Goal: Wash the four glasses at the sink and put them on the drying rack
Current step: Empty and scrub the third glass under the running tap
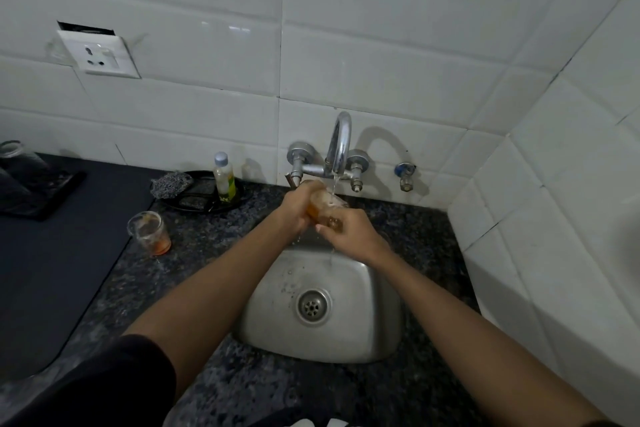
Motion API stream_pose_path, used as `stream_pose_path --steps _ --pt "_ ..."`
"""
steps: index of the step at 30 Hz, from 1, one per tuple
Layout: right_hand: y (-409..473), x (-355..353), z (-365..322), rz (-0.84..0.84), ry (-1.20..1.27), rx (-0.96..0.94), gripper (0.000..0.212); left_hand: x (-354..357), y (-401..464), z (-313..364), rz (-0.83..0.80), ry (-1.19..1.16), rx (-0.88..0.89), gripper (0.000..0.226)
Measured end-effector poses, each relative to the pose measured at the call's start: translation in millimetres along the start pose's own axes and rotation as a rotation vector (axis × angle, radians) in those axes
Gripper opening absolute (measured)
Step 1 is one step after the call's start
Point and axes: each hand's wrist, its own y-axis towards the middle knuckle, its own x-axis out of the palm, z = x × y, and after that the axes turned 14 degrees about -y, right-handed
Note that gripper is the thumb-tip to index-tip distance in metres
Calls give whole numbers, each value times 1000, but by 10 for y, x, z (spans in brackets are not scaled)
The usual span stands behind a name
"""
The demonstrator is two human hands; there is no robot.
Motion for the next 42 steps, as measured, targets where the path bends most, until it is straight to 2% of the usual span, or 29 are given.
stream_pose_path --steps 5,7,10,14,22,28,31,34,36,38,40,42 --pt "-111 62 34 -85 174 87 8 -59 -66 -100 78 -35 110 95" --pt "-135 79 46 -90 267 139 15 -92 -70 -135 88 -44 140 100" --pt "-210 102 43 -67 389 221 21 -103 -153 -146 92 -43 222 92" --pt "-323 128 52 5 449 297 17 -81 -311 -126 88 98 296 58" --pt "-510 51 51 94 16 213 12 -39 -443 -109 20 312 474 54" --pt "-475 28 27 121 -86 161 34 -63 -453 -121 -63 438 675 56" --pt "-415 54 58 156 -157 83 48 -78 -463 -146 -108 457 819 55" --pt "-364 48 59 191 -213 -25 67 -75 -438 -134 -99 407 885 53" --pt "-325 51 39 190 -244 -92 74 -57 -405 -105 -75 338 853 51" --pt "-266 67 3 225 -271 -157 77 -7 -397 -72 -31 242 751 48" --pt "-167 93 3 283 -281 -242 75 12 -328 -39 27 148 591 48" --pt "-56 91 5 317 -293 -320 72 -6 -224 6 -6 75 424 53"
